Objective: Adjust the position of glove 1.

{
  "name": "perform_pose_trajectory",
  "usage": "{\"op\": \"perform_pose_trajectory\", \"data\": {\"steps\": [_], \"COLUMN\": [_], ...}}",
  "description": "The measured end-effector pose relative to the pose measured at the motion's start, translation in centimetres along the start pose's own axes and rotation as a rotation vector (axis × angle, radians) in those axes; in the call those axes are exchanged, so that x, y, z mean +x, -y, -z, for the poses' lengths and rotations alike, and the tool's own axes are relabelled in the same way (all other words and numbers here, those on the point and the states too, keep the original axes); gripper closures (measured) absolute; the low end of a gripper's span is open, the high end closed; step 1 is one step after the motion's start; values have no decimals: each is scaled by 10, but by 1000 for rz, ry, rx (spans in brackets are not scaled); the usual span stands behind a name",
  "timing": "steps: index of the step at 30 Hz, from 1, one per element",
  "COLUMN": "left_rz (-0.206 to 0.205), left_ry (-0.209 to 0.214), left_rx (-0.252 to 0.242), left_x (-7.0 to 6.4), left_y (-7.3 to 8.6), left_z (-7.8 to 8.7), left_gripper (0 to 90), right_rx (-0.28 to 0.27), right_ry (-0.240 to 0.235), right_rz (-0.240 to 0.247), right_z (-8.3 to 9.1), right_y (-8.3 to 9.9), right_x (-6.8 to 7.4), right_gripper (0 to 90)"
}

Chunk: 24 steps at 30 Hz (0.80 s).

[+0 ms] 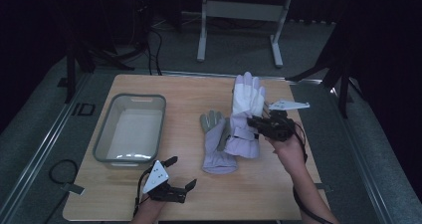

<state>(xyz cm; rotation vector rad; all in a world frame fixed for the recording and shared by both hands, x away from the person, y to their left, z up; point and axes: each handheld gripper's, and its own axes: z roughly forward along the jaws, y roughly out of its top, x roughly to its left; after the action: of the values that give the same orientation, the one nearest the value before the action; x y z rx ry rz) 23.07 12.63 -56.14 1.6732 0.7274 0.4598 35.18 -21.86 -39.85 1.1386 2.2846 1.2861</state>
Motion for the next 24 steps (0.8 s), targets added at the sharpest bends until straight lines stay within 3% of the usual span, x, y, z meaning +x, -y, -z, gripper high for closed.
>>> {"op": "perform_pose_trajectory", "data": {"steps": [1, 4, 6, 8, 9, 14, 15, 20, 24], "left_rz": [-1, -1, -2, -2, -2, -2, -1, -4, -2], "left_ry": [0, 0, 1, 1, 3, 5, 5, 6, 6], "left_rx": [-1, -1, -2, -4, -4, -3, -4, -1, -2], "left_x": [0, 0, 0, 0, 0, 0, 0, 0, 0], "left_y": [0, 0, 0, 0, 0, 0, 0, 0, 0], "left_z": [0, 0, 0, 0, 0, 0, 0, 0, 0], "left_gripper": [0, 0, 0, 0, 0, 0, 0, 0, 0], "right_rx": [12, 29, 69, 84, 107, 153, 176, 216, 246], "right_ry": [-18, -18, -20, -20, -25, -40, -24, -23, 22], "right_rz": [13, 22, 34, 32, 15, -3, 8, -8, -17], "right_z": [-4, -11, -25, -31, -42, -65, -76, -95, -113], "right_y": [-5, -8, -8, -6, -1, 12, 18, 27, 35], "right_x": [9, 17, 28, 30, 33, 36, 37, 35, 32], "right_gripper": [805, 805, 805, 805, 805, 805, 804, 803, 800]}}
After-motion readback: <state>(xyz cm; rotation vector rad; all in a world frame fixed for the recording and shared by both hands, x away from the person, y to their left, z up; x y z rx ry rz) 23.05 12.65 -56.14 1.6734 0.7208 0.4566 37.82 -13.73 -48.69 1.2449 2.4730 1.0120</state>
